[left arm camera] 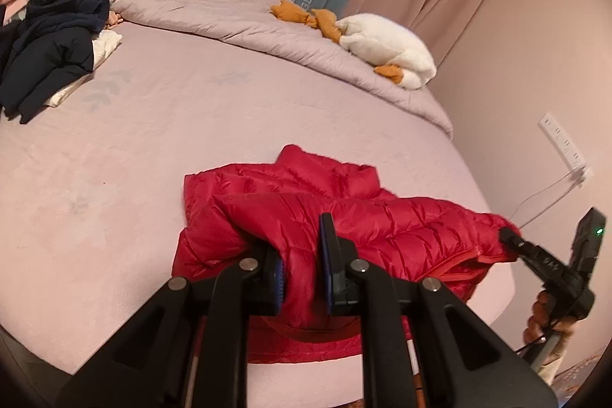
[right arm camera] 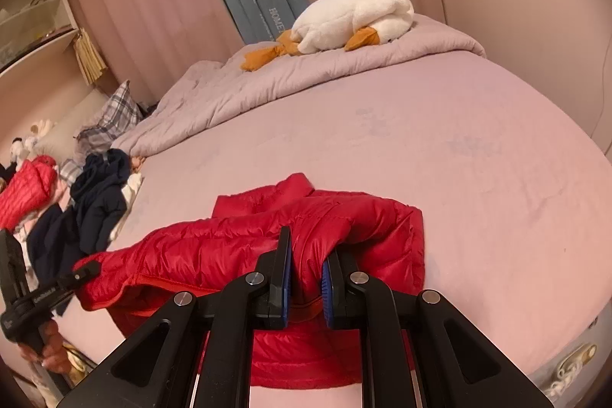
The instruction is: Fold large clothes
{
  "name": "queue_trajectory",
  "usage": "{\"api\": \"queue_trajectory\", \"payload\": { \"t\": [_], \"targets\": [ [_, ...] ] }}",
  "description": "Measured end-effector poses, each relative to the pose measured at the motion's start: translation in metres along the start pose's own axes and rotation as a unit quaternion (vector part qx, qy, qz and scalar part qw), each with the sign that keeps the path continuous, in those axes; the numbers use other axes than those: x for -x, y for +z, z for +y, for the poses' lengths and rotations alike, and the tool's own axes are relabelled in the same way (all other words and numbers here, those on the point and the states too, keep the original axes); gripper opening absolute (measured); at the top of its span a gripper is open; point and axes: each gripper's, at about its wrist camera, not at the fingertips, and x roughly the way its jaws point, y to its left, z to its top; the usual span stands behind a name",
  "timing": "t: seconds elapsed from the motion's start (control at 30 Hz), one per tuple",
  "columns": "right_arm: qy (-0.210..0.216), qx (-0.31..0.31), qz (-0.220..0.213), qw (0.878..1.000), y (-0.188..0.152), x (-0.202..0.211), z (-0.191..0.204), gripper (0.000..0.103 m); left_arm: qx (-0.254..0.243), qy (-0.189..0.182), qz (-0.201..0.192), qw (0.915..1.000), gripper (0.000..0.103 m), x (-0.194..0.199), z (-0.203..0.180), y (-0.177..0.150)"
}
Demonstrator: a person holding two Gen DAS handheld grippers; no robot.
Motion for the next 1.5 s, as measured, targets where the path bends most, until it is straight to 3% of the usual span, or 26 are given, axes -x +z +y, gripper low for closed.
{"api": "queue_trajectory", "payload": {
  "t": [0.67,1.13,1.5],
  "targets": [
    [0.012,0.011,-0.008,1.0,0.013,-0.024,0.006,0.014,0.0,0.01,0.012,0.9999,0.015,-0.016,0.007,0.011],
    [-0.023,-0.013,0.056,0.998,0.026,-0.096,-0.009,0.014,0.003,0.07,0.051,0.9962,0.015,-0.083,0.016,0.028],
    [-0.044,-0.017,0.075,0.996,0.02,-0.116,-0.013,0.013,0.018,0.093,0.061,0.9936,0.019,-0.106,0.029,0.023]
  ]
}}
